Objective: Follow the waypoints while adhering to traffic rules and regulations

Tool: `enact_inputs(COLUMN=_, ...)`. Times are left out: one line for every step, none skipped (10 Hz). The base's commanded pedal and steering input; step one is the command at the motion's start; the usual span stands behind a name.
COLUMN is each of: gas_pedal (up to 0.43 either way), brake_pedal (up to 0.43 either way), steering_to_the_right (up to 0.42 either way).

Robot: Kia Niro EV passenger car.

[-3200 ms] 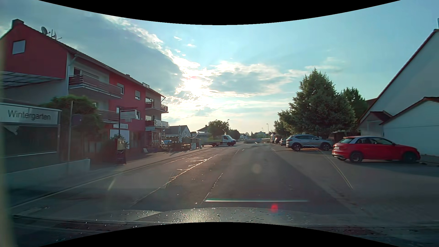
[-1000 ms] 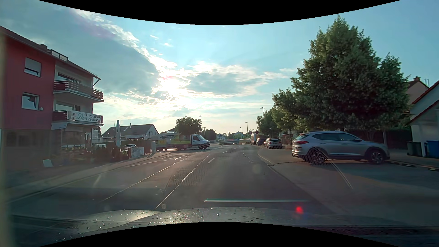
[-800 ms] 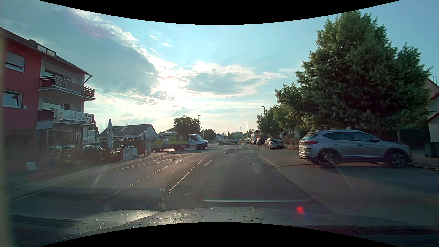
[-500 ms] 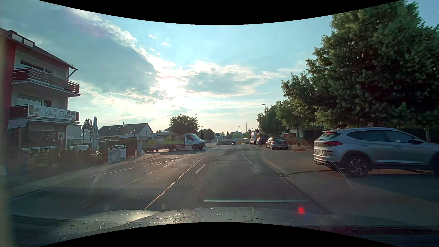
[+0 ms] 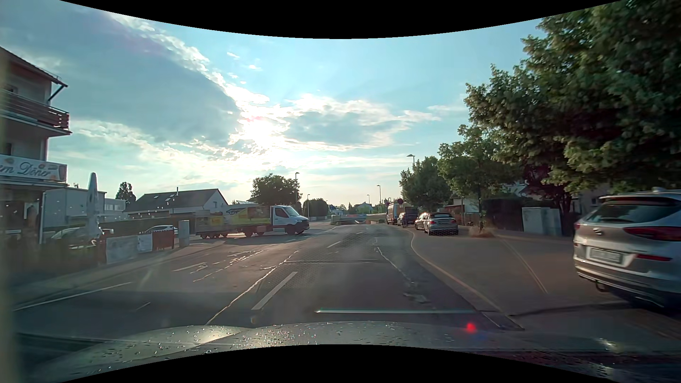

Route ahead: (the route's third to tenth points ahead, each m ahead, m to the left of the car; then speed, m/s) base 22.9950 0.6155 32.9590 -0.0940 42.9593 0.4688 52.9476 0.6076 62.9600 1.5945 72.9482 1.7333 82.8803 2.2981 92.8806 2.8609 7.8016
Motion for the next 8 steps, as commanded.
enact_inputs(gas_pedal=0.15, brake_pedal=0.0, steering_to_the_right=0.013)
enact_inputs(gas_pedal=0.138, brake_pedal=0.0, steering_to_the_right=0.014)
enact_inputs(gas_pedal=0.118, brake_pedal=0.0, steering_to_the_right=0.017)
enact_inputs(gas_pedal=0.11, brake_pedal=0.0, steering_to_the_right=0.02)
enact_inputs(gas_pedal=0.11, brake_pedal=0.0, steering_to_the_right=0.024)
enact_inputs(gas_pedal=0.11, brake_pedal=0.0, steering_to_the_right=0.029)
enact_inputs(gas_pedal=0.098, brake_pedal=0.0, steering_to_the_right=0.03)
enact_inputs(gas_pedal=0.087, brake_pedal=0.0, steering_to_the_right=0.03)
